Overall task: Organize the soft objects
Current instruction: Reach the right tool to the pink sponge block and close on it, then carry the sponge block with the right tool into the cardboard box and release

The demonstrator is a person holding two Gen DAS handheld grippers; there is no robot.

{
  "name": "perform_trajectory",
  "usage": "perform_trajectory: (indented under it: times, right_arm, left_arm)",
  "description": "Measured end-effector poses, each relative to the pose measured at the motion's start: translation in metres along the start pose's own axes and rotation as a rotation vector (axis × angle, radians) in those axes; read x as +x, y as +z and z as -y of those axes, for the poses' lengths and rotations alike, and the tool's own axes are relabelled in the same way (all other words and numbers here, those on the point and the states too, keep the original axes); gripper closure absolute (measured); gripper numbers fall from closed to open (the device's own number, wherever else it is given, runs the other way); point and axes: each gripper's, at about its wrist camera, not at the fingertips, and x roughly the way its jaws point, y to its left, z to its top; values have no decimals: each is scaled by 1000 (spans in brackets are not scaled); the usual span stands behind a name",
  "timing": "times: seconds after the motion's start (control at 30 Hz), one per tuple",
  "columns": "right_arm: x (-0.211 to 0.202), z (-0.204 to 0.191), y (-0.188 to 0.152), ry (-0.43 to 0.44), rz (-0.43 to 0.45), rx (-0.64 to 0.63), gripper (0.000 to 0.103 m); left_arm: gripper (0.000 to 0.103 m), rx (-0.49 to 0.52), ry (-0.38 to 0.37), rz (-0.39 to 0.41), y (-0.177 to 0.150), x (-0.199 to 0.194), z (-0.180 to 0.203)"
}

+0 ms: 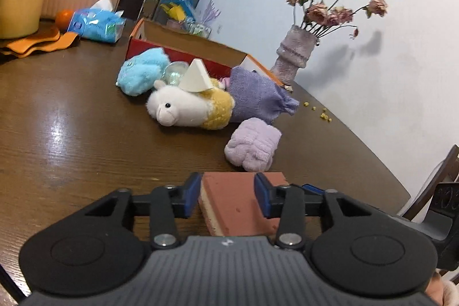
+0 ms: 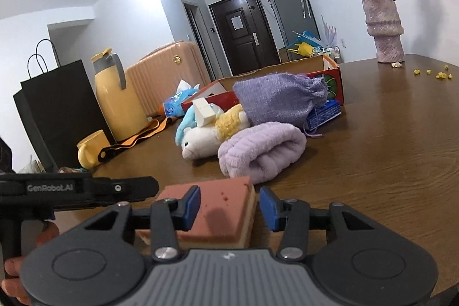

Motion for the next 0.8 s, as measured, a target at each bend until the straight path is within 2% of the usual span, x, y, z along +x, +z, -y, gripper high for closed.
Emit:
perform_trajectory:
  times: [0.07,0.17,0.23,0.33,0.4,0.47,0.53,0.63,0.8]
  right_arm:
    - [7,5,0,-15,-27,35,57]
    - [10,15,-3,23,-43,113,59]
    - [11,20,-4,45,-52,144,59]
    - [13,24,-4,105,-58,168,75]
    - [13,17,-2,94,-59,142,76]
    - [7,10,5,98,-37,117,76]
    - [0,1,21,119,9,92,76]
    - [1,-8,57,130,76,43,76]
    - [53,-7,149,132,134,-8,76]
  left_arm:
    - [61,-9,-2,-22,0,5,-1]
    - [61,-23,7,-53,-5,13,-5]
    - [74,-41,-12,-61,-6,16,-8]
    - [75,-41,-15,-53,-7,15,-8]
    - [76,-45,-16,-45,-6,13,-8]
    - [76,-31,-27,10,0,3,-4]
    - [76,-6,-45,75,14,-8,0]
    - [76,4,-90,131,52,-9,1]
    - [76,23,-140,190,147,29,-9]
